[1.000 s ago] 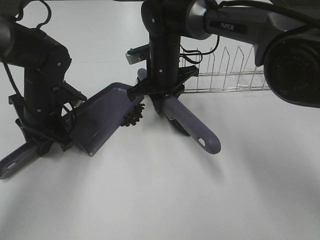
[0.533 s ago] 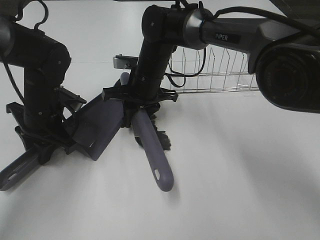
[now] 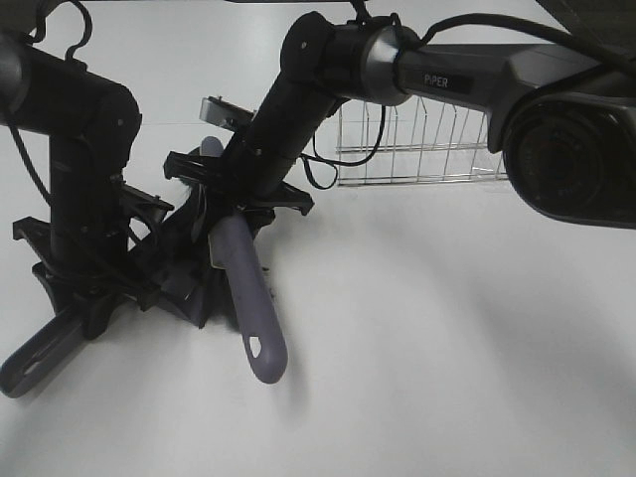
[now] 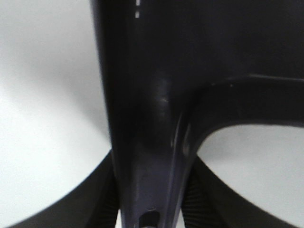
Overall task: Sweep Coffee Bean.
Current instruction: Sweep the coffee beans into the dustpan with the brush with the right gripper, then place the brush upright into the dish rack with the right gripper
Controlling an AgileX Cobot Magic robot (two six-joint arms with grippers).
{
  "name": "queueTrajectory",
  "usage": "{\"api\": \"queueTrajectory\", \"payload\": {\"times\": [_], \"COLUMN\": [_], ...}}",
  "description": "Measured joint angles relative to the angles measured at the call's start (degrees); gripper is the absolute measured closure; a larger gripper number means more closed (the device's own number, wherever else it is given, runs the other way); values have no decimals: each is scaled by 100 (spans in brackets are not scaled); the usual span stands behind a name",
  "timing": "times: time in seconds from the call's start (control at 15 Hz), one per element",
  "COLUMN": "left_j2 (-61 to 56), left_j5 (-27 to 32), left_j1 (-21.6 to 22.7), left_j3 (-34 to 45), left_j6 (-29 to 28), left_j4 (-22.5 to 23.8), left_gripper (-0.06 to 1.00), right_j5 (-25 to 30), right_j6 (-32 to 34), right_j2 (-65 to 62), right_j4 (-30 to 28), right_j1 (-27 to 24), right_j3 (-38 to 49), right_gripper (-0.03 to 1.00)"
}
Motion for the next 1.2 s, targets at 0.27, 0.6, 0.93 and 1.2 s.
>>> {"api": "queueTrajectory", "payload": {"times": [0.27,0.6,0.93,1.2], "left_j2": [0,0,-29,-567], "left_j5": [0,-17,-63,-332], "left_j1": [0,17,34,584], "left_j3": [0,0,0,29], "left_j6": [-63,-115,-447,-590], "left_j4": [-23,-86,-132,-630], "left_gripper": [62,62,62,62], "right_j5": [-23,659,779,796], "right_j6": [-613,-619,-155,34], "right_j2": [57,63,-52,-722], "right_j4": [527,-172,-1192,-1896], "right_j1": [0,-40,-115,-275], "right_j3": [-178,-1312,-2000,-2000], "right_gripper": [68,68,68,68]}}
